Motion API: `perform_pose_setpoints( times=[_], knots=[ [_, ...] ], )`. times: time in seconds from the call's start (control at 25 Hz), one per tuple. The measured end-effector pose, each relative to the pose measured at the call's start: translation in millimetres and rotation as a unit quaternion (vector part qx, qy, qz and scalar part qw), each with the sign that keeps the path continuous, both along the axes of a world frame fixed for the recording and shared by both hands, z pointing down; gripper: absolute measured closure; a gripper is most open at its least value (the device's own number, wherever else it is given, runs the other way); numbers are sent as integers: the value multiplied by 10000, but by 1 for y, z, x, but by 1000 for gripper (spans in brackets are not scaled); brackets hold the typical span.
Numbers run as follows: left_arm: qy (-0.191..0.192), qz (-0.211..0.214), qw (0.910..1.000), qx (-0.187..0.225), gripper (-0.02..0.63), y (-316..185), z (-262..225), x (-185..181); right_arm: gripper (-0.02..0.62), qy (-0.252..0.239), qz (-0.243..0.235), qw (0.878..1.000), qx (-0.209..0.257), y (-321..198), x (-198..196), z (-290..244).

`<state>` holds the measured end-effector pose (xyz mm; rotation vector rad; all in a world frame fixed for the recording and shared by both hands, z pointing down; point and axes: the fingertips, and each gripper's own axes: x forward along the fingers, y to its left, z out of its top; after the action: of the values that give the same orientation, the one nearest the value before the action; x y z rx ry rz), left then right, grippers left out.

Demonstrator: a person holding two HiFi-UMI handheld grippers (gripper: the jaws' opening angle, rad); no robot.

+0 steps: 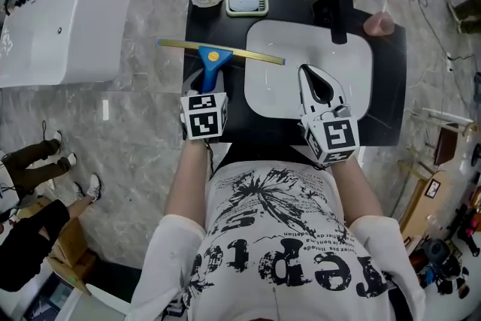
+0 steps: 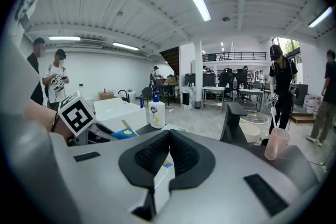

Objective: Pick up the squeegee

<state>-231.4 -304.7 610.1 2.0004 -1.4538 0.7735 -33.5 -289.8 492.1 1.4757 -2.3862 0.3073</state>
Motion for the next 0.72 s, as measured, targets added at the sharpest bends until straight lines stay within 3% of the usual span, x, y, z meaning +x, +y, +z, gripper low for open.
perform_pose_setpoints(
  times=[0.32,0.52,0.72],
  knots=[
    [78,-40,9957,919,467,10,-89,15,581,-119,-11,9993,362,9,18,-45],
    [179,11,9858,1669,466,14,-154,36,580,-194,88,9971,724,21,38,-81],
    [286,321,9721,2307,466,21,-212,56,580,-290,218,9939,1037,34,56,-121]
  ],
)
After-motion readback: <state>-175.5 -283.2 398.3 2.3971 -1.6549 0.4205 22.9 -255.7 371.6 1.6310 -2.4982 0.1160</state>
